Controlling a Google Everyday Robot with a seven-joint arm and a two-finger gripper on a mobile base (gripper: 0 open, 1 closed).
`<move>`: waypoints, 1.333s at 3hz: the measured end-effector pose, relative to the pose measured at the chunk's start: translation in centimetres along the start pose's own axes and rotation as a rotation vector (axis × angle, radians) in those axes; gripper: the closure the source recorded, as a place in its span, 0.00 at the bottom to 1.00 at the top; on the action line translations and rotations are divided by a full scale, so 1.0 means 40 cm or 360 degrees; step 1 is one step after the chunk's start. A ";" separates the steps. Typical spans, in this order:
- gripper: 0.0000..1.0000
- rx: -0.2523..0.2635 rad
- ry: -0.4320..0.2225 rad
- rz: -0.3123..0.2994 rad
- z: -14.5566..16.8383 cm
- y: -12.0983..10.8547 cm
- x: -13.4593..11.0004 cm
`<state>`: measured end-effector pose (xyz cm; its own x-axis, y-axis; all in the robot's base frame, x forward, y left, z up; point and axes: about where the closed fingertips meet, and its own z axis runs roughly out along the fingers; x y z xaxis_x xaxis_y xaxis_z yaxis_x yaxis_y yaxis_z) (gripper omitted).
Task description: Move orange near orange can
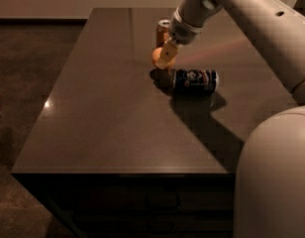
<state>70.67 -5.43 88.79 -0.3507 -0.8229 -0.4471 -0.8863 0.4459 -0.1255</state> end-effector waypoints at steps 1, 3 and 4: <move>1.00 0.0048 -0.0015 0.0056 -0.008 -0.044 0.033; 0.92 0.0114 -0.0060 0.0086 0.015 -0.126 0.044; 0.69 0.0119 -0.0056 0.0091 0.026 -0.140 0.042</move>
Offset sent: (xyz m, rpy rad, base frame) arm 0.0386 -0.0493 0.0012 0.0284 -0.0741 -0.0953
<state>75.34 -8.93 87.83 -0.3882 -0.7830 -0.4860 -0.8396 0.5179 -0.1637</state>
